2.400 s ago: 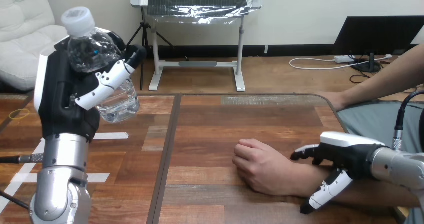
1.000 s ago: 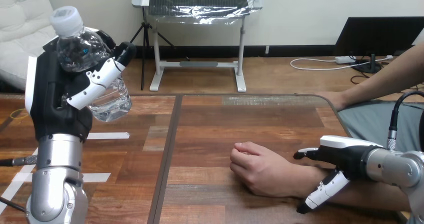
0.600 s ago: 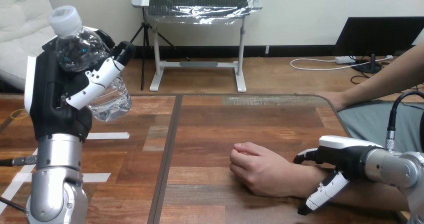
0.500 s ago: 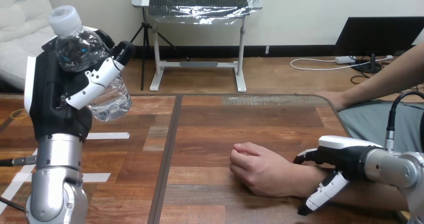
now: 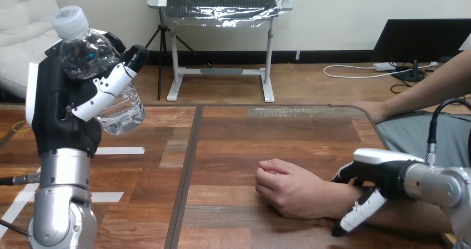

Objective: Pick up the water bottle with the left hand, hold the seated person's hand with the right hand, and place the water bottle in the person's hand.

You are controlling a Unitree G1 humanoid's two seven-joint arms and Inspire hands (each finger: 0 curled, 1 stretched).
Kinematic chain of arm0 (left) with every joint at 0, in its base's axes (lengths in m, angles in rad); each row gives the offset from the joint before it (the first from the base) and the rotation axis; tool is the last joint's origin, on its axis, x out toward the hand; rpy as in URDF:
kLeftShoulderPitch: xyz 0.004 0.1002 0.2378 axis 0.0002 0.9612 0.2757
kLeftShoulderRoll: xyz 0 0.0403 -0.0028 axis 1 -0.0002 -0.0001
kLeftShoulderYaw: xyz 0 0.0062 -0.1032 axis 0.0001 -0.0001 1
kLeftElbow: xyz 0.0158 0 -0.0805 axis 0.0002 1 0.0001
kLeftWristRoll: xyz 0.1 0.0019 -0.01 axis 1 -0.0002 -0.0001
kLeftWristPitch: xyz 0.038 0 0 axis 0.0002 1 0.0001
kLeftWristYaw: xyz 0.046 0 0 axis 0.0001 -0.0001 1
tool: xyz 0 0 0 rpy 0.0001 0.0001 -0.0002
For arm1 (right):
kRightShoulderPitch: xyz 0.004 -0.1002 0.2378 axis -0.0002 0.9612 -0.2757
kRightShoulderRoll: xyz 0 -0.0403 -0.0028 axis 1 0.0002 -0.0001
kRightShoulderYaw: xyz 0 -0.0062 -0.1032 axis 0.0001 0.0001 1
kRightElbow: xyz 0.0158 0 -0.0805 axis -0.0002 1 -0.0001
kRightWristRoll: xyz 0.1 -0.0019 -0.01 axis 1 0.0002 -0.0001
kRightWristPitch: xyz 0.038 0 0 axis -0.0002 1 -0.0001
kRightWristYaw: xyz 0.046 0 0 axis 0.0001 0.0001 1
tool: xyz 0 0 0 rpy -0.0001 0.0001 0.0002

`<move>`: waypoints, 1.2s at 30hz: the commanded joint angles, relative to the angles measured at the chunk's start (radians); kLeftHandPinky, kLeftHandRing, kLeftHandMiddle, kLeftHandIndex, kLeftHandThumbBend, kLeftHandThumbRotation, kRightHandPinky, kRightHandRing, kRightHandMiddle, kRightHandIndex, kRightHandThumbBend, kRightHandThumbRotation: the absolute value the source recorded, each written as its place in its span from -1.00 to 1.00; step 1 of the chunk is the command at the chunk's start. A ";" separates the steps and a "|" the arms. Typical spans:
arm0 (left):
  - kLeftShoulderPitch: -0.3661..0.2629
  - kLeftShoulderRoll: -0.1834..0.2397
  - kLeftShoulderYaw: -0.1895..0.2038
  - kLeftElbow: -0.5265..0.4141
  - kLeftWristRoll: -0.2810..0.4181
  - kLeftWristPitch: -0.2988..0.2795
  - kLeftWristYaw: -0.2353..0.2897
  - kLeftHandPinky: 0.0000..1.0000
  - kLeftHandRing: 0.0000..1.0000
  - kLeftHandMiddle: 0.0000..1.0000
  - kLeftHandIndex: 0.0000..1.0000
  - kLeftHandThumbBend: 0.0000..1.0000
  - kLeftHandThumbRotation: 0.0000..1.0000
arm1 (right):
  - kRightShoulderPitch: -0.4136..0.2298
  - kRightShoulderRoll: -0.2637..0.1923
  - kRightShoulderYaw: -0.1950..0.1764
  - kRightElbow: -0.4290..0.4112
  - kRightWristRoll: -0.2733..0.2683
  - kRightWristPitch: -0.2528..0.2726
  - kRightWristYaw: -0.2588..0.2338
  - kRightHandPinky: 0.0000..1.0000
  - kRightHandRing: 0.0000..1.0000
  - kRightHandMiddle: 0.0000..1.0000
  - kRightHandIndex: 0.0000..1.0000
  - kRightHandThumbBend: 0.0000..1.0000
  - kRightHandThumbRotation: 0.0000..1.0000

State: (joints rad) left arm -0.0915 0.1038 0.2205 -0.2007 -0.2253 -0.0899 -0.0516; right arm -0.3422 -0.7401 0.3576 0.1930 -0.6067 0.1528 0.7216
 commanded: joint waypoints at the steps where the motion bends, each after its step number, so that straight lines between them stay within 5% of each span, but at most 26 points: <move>1: -0.095 0.019 0.012 -0.034 -0.006 -0.029 0.002 -0.63 -0.55 -0.43 -0.32 0.20 -1.00 | 0.089 0.002 0.064 0.078 -0.003 -0.006 0.051 -0.18 0.05 0.22 0.36 0.97 -0.28; 36: -0.097 0.011 0.022 -0.040 -0.006 -0.031 0.004 -0.63 -0.55 -0.43 -0.32 0.23 -1.00 | 0.104 -0.008 0.043 0.077 -0.014 -0.067 -0.013 -0.45 -0.23 -0.08 -0.15 0.63 -0.98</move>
State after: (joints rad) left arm -0.1159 0.1037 0.2459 -0.2009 -0.2261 -0.0900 -0.0442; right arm -0.3328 -0.7427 0.3565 0.2162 -0.6269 0.0926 0.6740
